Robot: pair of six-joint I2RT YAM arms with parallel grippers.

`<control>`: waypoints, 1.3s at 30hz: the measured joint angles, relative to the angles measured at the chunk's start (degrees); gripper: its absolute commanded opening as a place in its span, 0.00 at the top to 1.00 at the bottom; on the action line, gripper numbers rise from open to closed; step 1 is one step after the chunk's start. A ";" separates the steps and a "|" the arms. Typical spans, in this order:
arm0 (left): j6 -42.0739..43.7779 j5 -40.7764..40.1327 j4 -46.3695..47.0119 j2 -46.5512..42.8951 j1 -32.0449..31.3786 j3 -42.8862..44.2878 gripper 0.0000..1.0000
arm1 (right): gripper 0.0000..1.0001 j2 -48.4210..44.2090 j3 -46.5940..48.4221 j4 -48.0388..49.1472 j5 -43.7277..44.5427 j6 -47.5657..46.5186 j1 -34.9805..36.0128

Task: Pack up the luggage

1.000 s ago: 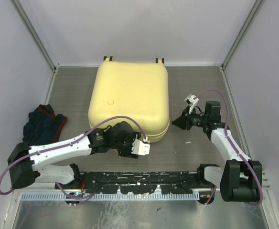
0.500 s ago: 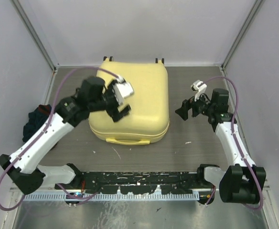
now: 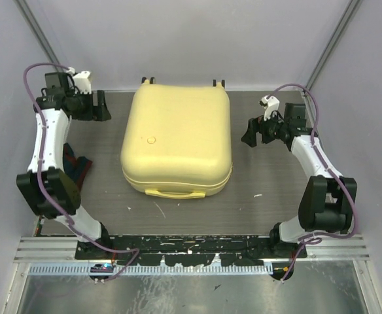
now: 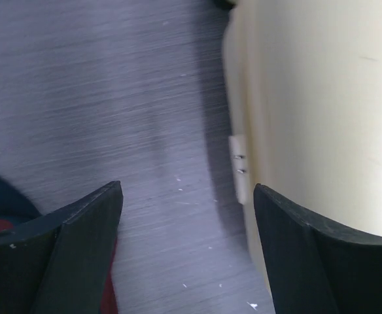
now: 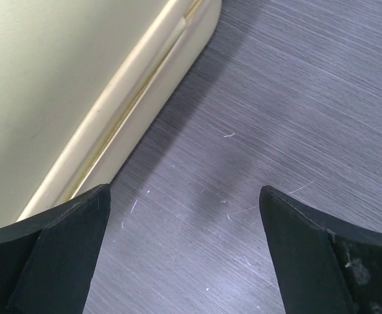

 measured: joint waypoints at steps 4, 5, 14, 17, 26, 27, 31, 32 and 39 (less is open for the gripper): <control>0.50 1.49 -0.90 10.25 3.82 3.78 0.22 | 0.00 3.37 1.60 -0.09 0.98 0.92 0.02; 0.76 2.25 -0.98 12.57 3.80 4.20 0.22 | 0.00 3.69 1.60 -0.15 1.05 1.01 0.09; 3.72 3.17 -1.70 19.80 -6.80 3.74 0.24 | 0.00 4.24 0.26 0.07 1.86 1.36 0.90; 3.19 1.16 2.01 17.03 -9.60 -0.15 0.23 | 0.00 3.80 -2.01 0.04 2.75 1.33 0.94; -0.61 -1.57 4.92 11.17 -17.14 -7.93 0.17 | 0.00 -0.04 -4.76 -0.74 9.46 -0.48 -1.57; -1.09 -2.16 5.01 9.99 -17.14 -9.31 0.14 | 0.00 -0.04 -4.76 -0.74 9.73 -0.48 -1.57; -1.84 -3.34 2.69 6.21 -16.65 -10.75 0.02 | 0.00 -0.28 -4.48 -1.42 10.27 -0.66 -1.60; -2.16 -3.13 1.64 5.55 -16.26 -10.25 0.02 | 0.01 -0.48 -4.22 -2.01 10.23 -0.79 -1.64; -2.47 -0.96 -9.92 4.90 -11.04 2.97 0.02 | 0.00 -3.28 3.85 -9.79 6.75 -0.28 -4.90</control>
